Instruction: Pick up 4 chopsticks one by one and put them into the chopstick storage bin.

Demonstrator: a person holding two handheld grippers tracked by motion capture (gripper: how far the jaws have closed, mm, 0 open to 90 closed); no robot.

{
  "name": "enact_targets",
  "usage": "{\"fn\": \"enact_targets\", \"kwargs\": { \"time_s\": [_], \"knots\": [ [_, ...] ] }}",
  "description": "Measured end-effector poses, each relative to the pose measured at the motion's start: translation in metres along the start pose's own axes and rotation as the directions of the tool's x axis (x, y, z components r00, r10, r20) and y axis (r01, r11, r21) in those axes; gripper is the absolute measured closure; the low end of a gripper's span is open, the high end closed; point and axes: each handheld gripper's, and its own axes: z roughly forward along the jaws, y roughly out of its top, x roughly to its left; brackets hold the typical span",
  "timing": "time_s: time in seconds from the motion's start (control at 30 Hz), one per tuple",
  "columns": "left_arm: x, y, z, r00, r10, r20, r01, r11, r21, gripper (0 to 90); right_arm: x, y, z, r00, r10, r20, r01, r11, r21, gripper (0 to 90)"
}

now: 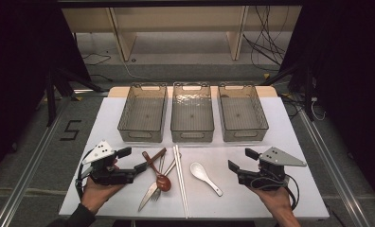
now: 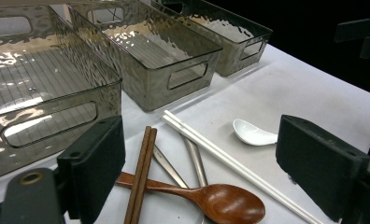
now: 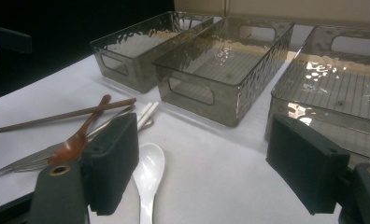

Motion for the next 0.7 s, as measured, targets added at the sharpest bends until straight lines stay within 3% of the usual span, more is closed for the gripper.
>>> {"fn": "enact_targets", "kwargs": {
  "time_s": [0.23, 0.53, 0.7],
  "knots": [
    [0.001, 0.001, 0.001, 1.0000, -0.002, -0.003, 0.002, 0.9999, 0.014, 15.3, 0.000, 0.000, 0.000, 1.0000, -0.001, 0.001, 0.001, 1.000, 0.002, 26.2],
    [0.007, 0.007, 0.002, 0.9992, -0.006, -0.038, 0.007, 0.9994, 0.033, 15.3, 0.002, 0.000, 0.000, 1.0000, -0.009, -0.001, 0.009, 1.000, 0.001, 26.4],
    [0.012, 0.012, 0.005, 0.9980, -0.013, -0.061, 0.018, 0.9968, 0.078, 15.3, 0.002, 0.001, -0.001, 0.9999, -0.015, -0.004, 0.015, 1.000, -0.008, 26.5]
  ]
}}
